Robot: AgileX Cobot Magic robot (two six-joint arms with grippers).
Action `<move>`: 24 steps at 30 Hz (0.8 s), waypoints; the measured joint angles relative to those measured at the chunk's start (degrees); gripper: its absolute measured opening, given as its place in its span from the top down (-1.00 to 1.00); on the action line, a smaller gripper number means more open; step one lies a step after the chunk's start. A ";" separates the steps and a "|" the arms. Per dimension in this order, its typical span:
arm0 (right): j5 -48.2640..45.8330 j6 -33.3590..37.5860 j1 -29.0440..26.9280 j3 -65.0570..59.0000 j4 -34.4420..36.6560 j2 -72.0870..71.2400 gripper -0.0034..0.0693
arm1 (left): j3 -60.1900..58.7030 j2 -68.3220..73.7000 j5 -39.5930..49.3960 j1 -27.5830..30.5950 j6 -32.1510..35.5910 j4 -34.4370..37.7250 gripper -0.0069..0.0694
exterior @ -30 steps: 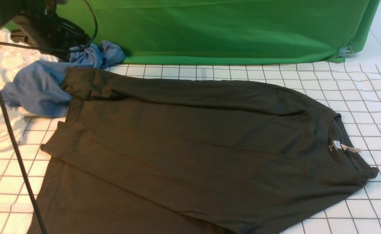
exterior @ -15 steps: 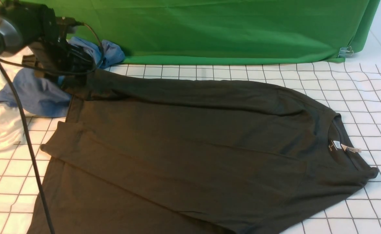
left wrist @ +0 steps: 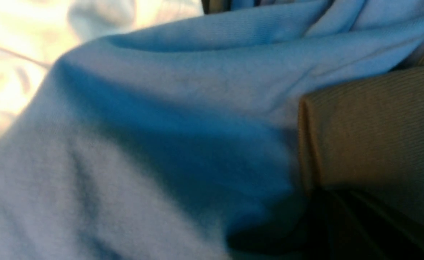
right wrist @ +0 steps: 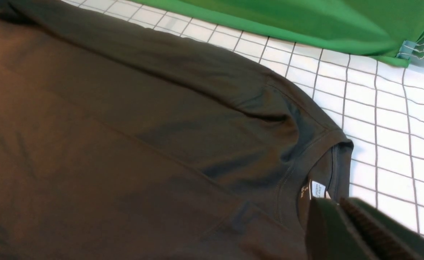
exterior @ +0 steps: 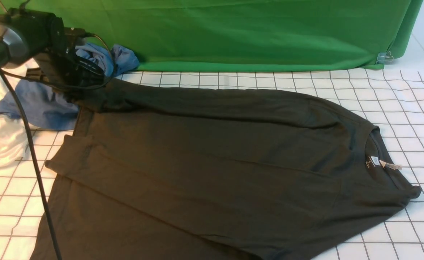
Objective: Fold a long-sleeved shirt over a white checkered tablecloth.
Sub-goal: 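Grab the top left corner of the dark shirt with the left gripper, then fold the left side of the dark shirt inward over its body with the left gripper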
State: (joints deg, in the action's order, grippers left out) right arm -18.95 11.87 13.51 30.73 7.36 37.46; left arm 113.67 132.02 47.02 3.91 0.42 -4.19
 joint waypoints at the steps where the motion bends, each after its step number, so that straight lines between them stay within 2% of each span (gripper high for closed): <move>1: -0.24 0.00 0.00 0.00 0.00 0.00 0.67 | 0.00 -0.32 0.17 -0.01 0.16 0.18 0.90; 11: -0.81 0.00 0.00 0.00 0.00 0.00 0.65 | 0.00 -9.69 3.43 -0.09 3.88 1.19 0.90; 18: -0.85 0.05 0.00 0.00 -0.39 0.00 0.63 | 0.00 -16.95 11.30 -1.25 4.61 4.19 0.90; 24: 0.50 0.05 0.00 0.00 -1.05 0.00 0.62 | -0.11 -24.01 21.40 -1.60 4.67 5.17 0.90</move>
State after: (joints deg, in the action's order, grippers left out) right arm -18.45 11.92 13.51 30.73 6.31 37.46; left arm 113.56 108.01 68.42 2.32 5.10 0.98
